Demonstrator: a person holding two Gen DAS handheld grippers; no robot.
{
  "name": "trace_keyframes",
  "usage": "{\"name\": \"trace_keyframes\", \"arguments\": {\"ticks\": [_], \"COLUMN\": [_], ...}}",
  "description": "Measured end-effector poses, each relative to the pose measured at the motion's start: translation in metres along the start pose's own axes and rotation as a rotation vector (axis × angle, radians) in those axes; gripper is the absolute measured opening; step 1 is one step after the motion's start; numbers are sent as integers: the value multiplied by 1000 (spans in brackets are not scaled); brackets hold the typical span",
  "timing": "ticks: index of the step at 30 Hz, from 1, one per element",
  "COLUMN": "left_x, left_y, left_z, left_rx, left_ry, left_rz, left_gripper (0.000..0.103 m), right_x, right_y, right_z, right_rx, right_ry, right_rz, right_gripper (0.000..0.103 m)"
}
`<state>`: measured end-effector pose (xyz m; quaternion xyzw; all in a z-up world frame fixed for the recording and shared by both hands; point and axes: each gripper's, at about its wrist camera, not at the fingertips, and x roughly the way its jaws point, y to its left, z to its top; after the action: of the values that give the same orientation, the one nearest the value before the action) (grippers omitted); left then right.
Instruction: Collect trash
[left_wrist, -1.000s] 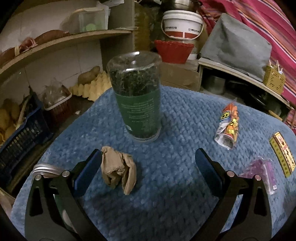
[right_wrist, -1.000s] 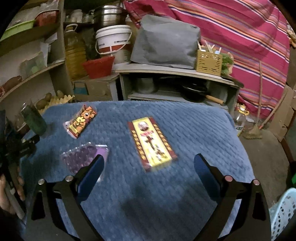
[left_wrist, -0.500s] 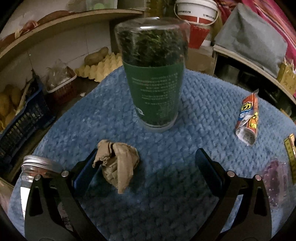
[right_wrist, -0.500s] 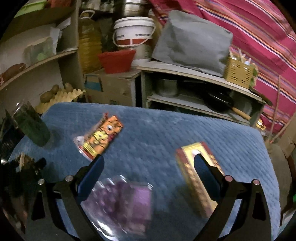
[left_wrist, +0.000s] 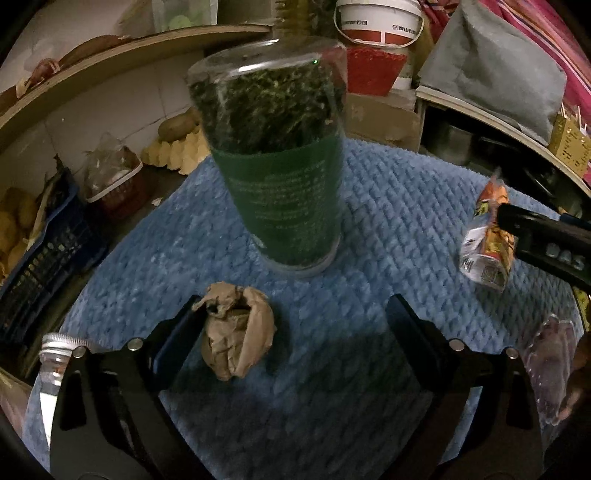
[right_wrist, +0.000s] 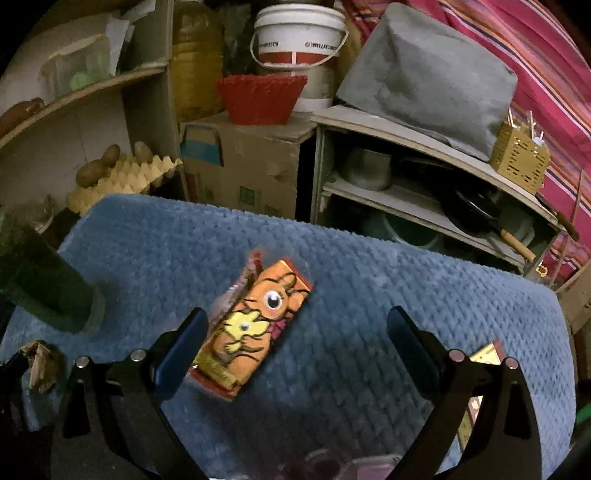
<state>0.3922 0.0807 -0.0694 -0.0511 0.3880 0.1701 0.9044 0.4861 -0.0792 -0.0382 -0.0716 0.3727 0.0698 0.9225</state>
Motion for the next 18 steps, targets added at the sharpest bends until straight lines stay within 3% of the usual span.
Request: {"name": "trace_keyframes", "arguments": {"ticks": [6,11,13,18], "left_x": [-8,-10,-11,-9], "left_y": [-8,-9,-7,-1], "left_z": [-1,-1,-1,0], "left_rx": [46,55,52,29], "left_ry": [-40,-53,-55,-52], "left_rz": [-17,-37,-44,-49], "left_gripper": [86,80,76,75], "right_x": [22,25,25,20], "right_y": [7,10,15,20], "right_z": [5,1,1,1], "right_rx": [21,52,40,16], "right_ry": [66,93,100,80], "right_rz": [48,176,229,253], "right_gripper": [92,60,40,36]}}
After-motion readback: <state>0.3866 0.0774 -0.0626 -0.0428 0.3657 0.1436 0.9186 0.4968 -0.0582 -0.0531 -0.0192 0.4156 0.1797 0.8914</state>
